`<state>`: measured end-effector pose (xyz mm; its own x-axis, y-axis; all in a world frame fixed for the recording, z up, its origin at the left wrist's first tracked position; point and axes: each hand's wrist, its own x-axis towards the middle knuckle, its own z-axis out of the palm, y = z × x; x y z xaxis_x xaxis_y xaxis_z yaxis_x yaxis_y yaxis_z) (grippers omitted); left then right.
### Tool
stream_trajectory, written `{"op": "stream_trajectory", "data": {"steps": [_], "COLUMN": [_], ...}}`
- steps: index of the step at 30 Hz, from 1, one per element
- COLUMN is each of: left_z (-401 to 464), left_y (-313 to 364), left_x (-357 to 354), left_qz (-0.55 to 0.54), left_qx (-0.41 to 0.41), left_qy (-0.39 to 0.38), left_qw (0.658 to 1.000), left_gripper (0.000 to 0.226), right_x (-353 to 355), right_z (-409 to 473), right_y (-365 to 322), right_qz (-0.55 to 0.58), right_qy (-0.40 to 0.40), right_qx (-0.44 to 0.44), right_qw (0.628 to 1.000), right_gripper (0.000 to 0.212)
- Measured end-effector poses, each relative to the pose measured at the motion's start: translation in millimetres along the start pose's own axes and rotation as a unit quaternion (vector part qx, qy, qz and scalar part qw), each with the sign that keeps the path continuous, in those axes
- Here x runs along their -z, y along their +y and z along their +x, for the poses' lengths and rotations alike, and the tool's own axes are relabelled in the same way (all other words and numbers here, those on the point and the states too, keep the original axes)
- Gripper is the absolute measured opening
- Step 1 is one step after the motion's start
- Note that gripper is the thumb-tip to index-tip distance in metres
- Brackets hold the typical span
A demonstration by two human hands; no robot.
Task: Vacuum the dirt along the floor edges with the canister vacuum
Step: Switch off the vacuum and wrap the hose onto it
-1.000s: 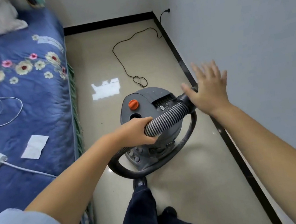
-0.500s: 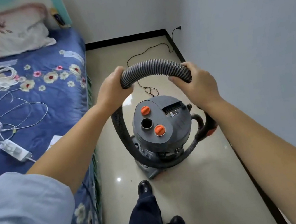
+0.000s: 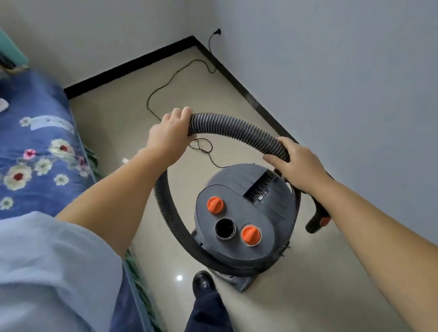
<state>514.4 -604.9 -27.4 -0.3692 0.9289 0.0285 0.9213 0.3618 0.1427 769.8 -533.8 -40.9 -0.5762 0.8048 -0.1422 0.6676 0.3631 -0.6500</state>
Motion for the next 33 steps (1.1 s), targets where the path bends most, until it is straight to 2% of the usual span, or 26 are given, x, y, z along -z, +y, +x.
{"op": "stream_trajectory", "data": {"steps": [6,12,16,20,23,26,30,33], "left_z": [93,141,162,176,178,171,165,164], "left_y": [27,69,89,92,98,115,146,166], "left_x": [-66,-142,-198,-249,-267,-279,-296,-304], "left_qz": [-0.034,0.024,0.044,0.030,-0.034,-0.095,0.057,0.123], "left_qx": [-0.073,-0.148,-0.128,-0.074,-0.050,-0.072,-0.071,-0.048], "left_qy": [-0.100,-0.202,-0.257,-0.339,-0.416,-0.480,-0.504,-0.506], "left_qw": [0.992,0.968,0.957,0.938,0.907,0.869,0.859,0.852], "left_gripper": [0.039,0.036,0.033,0.036,0.045,0.060,0.080,0.082], "right_x": [-29,-54,-77,-103,-116,-122,-128,-134], "right_z": [42,53,65,82,90,100,110,116], "right_y": [48,121,165,206,225,236,248,255], "right_qz": [0.063,0.119,0.121,0.137,0.140,0.126,0.137,0.140], "right_qy": [0.055,0.077,0.058,0.000,-0.034,-0.061,-0.079,-0.091], "right_qx": [-0.165,-0.299,-0.314,-0.316,-0.323,-0.338,-0.343,-0.348], "right_qw": [0.983,0.944,0.940,0.939,0.936,0.931,0.926,0.922], "right_gripper": [0.051,0.047,0.043,0.043,0.037,0.036,0.029,0.030]}}
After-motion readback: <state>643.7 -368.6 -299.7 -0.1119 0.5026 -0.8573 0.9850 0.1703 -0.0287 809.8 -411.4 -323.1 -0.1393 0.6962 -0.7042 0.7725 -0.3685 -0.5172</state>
